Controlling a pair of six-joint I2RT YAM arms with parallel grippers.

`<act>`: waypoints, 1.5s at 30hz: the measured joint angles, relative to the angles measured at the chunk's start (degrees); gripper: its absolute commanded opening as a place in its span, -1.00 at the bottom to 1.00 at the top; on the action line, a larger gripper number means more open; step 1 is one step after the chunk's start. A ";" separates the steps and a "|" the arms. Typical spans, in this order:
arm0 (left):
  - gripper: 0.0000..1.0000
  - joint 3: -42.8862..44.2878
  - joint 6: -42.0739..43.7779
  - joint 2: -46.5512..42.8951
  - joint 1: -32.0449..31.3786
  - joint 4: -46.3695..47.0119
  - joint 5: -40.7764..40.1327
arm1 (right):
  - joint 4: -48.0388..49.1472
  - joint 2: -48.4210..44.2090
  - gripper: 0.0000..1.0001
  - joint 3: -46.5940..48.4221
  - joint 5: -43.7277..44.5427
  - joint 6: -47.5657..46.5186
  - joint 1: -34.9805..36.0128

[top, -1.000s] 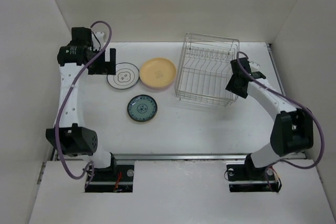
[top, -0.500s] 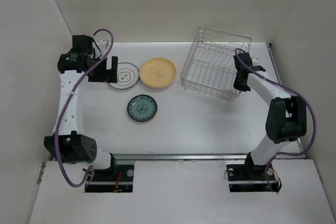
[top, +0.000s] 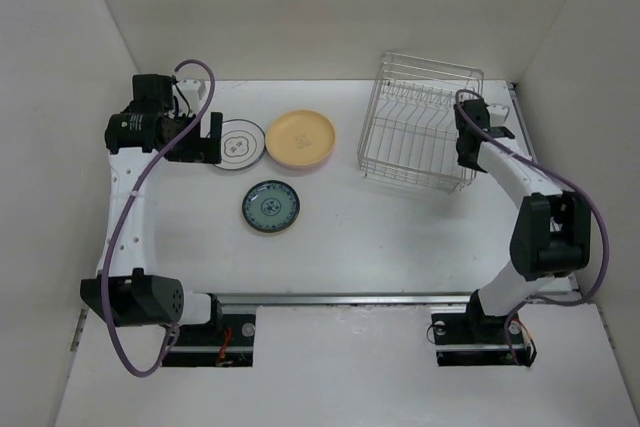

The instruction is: Unload the plates from the dish rack

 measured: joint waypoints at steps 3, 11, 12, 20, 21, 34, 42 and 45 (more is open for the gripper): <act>1.00 -0.26 0.11 -1.07 0.00 0.11 -0.02 | 0.39 -4.87 -0.19 0.07 2.49 -0.24 -1.05; 1.00 -1.97 0.09 -2.32 0.00 0.46 -0.22 | -1.11 -14.56 -0.01 7.56 4.33 -0.79 -1.27; 1.00 -2.12 0.09 -2.34 0.00 0.46 -0.26 | -0.76 -15.45 0.06 8.00 2.47 -0.96 -1.05; 1.00 -2.36 -0.09 -2.49 0.13 0.59 -0.02 | 6.19 -16.81 1.00 5.11 -16.41 -1.49 14.97; 1.00 -2.62 -0.09 -2.58 0.20 0.61 0.07 | 6.64 -14.75 1.00 5.88 -16.46 -1.38 17.81; 1.00 -4.07 0.42 -2.80 0.37 0.50 0.28 | 8.81 8.94 0.91 13.38 -12.11 3.52 28.44; 1.00 -4.50 1.05 -2.78 0.37 0.48 0.26 | 9.40 14.16 -0.38 14.47 -5.99 5.64 29.94; 1.00 -4.50 1.14 -2.78 0.37 0.42 0.26 | 10.03 12.83 -0.73 12.35 -3.96 5.99 30.14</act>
